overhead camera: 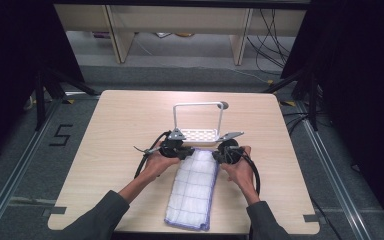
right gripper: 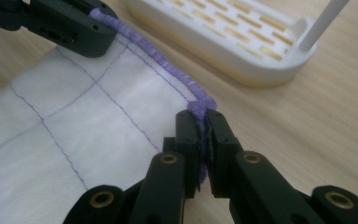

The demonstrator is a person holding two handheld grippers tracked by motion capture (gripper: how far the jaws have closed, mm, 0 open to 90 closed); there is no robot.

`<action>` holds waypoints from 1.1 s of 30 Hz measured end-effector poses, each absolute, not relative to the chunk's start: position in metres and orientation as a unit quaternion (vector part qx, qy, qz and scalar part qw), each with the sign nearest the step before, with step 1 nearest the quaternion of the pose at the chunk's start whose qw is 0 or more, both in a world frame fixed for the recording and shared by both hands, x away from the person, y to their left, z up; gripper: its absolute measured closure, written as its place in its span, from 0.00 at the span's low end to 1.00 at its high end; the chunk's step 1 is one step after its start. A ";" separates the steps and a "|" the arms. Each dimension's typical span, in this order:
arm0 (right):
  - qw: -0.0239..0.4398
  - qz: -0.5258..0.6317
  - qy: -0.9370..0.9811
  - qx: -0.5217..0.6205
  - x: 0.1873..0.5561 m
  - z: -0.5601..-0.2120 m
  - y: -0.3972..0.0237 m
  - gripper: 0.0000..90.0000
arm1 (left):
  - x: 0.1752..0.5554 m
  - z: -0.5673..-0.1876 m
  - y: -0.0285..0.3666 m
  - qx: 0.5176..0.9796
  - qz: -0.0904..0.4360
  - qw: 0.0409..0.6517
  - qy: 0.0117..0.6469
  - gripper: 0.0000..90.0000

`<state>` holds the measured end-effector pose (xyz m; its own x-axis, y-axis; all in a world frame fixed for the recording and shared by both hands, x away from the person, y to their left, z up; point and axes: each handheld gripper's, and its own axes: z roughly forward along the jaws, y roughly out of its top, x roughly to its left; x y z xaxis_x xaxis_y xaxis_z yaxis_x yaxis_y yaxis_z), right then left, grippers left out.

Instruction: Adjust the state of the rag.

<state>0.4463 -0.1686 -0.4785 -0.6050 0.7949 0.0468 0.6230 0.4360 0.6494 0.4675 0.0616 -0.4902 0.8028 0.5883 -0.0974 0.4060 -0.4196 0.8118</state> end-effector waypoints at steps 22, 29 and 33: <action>0.160 0.386 0.831 0.366 0.428 -0.429 -0.153 0.95 | 0.439 -0.451 0.094 0.813 0.108 0.495 0.286 0.92; 0.169 0.405 0.828 0.350 0.421 -0.417 -0.151 0.95 | 0.431 -0.436 0.101 0.811 0.105 0.506 0.275 0.92; 0.168 0.409 0.827 0.349 0.419 -0.413 -0.152 0.95 | 0.430 -0.432 0.104 0.810 0.104 0.507 0.275 0.92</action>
